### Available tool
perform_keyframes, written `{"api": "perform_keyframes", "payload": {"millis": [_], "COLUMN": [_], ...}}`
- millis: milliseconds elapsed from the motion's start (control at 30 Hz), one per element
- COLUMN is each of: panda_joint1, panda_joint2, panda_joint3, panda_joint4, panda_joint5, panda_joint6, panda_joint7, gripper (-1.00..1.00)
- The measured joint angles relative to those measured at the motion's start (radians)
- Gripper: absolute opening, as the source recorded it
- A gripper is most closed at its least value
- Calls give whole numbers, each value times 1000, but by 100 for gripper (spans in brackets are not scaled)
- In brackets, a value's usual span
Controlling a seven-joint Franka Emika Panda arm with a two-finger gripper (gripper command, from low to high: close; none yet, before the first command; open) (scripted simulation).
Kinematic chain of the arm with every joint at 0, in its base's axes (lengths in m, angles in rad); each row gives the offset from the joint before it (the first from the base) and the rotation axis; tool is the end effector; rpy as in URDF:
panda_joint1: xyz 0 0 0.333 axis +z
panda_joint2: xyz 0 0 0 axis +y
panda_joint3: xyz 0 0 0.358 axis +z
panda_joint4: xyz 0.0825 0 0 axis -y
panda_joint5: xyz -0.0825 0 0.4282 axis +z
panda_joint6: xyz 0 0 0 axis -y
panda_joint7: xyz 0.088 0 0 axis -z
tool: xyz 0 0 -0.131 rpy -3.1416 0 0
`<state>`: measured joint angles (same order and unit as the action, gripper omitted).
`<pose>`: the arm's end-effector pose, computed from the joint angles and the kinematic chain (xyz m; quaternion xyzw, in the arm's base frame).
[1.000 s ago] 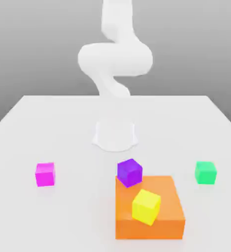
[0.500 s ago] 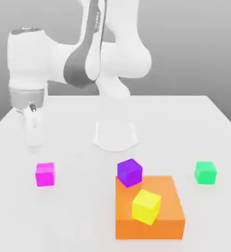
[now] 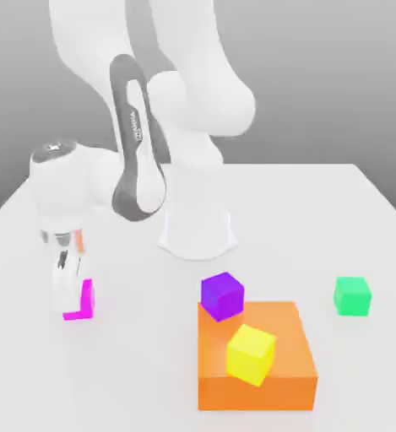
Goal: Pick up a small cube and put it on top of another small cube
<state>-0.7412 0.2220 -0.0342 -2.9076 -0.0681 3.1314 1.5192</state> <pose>0.2424 -0.2313 0.1060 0.4421 -0.8969 0.0023 0.0036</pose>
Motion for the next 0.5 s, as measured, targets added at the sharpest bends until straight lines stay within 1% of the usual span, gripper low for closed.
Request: {"api": "perform_keyframes", "payload": {"millis": [100,167,267,333,500], "panda_joint1": [57,58,86,151,325], "panda_joint2": [-86,-156,-264,-296,-321], "panda_joint3": [-75,-80,-86,-58,62], "panda_joint4": [-13,-24,-44,-13,124], "panda_joint5": [-65,-80,-5,26,61], "panda_joint6": [-73,-132,-219,-283,-444], "panda_joint7": [47,57,1,-62,-235], "gripper": [-100,-100,-100,-100,-100]}}
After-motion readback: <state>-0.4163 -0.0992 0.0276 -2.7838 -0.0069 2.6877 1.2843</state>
